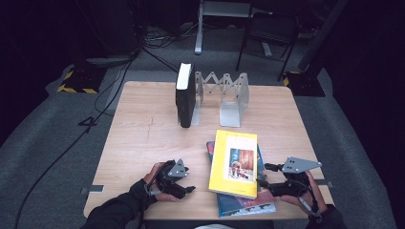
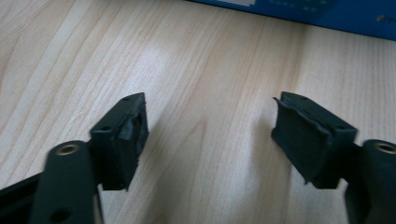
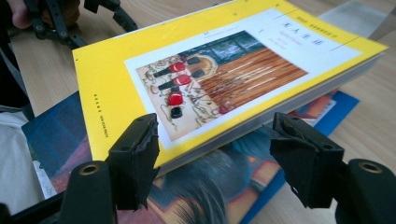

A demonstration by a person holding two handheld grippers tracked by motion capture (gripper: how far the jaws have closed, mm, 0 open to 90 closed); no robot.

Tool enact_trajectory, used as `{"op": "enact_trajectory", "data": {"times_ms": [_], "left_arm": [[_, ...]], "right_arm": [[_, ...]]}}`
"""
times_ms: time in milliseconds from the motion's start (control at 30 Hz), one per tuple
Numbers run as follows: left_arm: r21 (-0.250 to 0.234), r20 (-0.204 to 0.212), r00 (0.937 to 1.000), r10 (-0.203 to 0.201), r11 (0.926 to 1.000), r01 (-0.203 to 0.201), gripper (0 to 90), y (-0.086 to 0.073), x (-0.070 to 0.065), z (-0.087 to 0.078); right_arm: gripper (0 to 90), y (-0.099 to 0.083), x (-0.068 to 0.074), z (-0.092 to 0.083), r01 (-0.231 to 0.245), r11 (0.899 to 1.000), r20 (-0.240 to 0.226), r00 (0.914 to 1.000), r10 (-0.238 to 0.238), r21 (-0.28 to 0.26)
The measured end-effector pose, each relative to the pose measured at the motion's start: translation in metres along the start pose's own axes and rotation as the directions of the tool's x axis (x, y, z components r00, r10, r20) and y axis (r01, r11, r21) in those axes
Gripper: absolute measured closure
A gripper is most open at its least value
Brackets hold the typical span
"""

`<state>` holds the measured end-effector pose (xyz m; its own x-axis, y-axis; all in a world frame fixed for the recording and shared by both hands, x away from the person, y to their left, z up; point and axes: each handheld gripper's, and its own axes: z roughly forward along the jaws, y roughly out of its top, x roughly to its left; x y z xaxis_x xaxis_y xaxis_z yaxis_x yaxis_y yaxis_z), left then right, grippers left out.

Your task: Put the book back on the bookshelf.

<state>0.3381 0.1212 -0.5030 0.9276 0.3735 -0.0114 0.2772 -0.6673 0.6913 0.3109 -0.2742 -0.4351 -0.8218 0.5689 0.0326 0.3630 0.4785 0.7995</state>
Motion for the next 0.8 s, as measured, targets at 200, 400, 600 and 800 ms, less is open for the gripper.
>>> {"op": "enact_trajectory", "data": {"times_ms": [200, 400, 600, 800], "left_arm": [[0.002, 0.007, 1.0000, 0.002, 1.0000, -0.002, 20.1, 0.002, 0.005, 0.002], [0.001, -0.056, 0.9964, -0.064, 0.9979, 0.064, 22.8, 0.014, 0.023, -0.002], [-0.001, -0.071, 0.9973, -0.020, 0.9998, 0.020, 24.4, 0.032, 0.026, 0.011], [-0.010, -0.083, 0.9962, -0.025, 0.9996, 0.025, 26.4, 0.041, 0.033, 0.020]], "right_arm": [[27.4, -0.002, 0.000, 0.015, -0.022, 0.999, -0.021, 0.9995, 0.023, 0.044], [22.3, -0.002, -0.011, 0.023, -0.093, 0.993, -0.091, 0.9909, 0.099, 0.077], [16.7, 0.009, -0.015, 0.033, -0.062, 0.989, -0.118, 0.9899, 0.078, 0.135], [16.9, 0.016, -0.016, 0.042, -0.047, 0.989, -0.116, 0.9912, 0.064, 0.143]]}}
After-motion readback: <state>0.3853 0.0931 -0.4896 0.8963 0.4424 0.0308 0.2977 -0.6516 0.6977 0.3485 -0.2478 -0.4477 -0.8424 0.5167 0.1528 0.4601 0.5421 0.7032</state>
